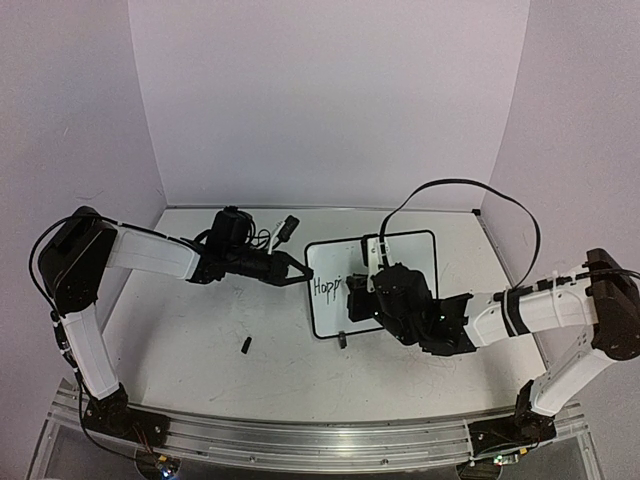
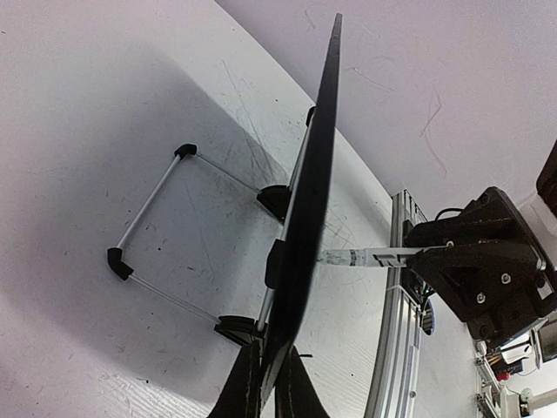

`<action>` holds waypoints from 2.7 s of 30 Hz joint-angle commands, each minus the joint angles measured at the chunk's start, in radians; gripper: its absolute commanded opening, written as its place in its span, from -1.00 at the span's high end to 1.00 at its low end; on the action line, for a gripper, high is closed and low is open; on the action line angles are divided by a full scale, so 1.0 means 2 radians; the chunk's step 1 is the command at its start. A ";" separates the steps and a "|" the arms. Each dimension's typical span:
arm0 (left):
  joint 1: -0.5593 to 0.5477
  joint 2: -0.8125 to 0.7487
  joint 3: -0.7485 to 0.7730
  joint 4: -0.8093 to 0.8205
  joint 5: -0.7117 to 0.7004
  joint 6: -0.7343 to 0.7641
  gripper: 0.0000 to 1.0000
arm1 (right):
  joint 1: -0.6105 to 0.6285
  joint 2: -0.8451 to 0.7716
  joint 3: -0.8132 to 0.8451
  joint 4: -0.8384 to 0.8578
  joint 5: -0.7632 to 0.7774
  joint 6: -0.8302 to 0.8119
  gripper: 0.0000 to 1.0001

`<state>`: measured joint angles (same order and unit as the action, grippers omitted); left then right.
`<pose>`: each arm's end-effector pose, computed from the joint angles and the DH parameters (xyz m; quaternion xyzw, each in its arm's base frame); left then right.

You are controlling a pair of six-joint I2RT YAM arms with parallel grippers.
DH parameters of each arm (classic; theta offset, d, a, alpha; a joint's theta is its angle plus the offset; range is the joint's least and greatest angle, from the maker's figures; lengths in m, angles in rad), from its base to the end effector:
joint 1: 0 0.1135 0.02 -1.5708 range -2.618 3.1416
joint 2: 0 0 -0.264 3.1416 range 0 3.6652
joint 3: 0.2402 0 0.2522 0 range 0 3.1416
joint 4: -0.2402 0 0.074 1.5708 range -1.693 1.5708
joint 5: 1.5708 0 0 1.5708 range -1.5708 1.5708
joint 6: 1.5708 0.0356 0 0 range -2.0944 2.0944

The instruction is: Write a sentence on the whiteboard

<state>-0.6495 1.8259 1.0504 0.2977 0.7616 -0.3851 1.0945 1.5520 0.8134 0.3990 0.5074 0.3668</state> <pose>0.2974 -0.2567 0.1944 0.2960 0.7608 -0.5146 0.2623 0.1693 0.2904 0.2219 -0.1458 0.7901 0.2204 0.5530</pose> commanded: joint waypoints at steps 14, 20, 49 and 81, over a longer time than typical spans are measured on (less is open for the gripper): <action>0.000 -0.018 -0.003 -0.016 0.000 -0.011 1.00 | 0.011 -0.010 -0.021 -0.014 0.012 0.029 1.00; 0.000 -0.019 -0.003 -0.016 0.000 -0.011 1.00 | 0.011 -0.037 -0.023 0.001 0.002 0.025 1.00; -0.001 -0.016 -0.002 -0.016 0.003 -0.011 1.00 | -0.003 -0.014 0.002 0.019 0.011 -0.009 1.00; -0.001 -0.017 -0.002 -0.016 0.003 -0.010 1.00 | 0.001 -0.014 -0.018 -0.007 0.011 0.018 1.00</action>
<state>-0.6521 1.8259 1.0504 0.2974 0.7605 -0.3836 1.0938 1.5352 0.7911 0.3965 0.5149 0.3735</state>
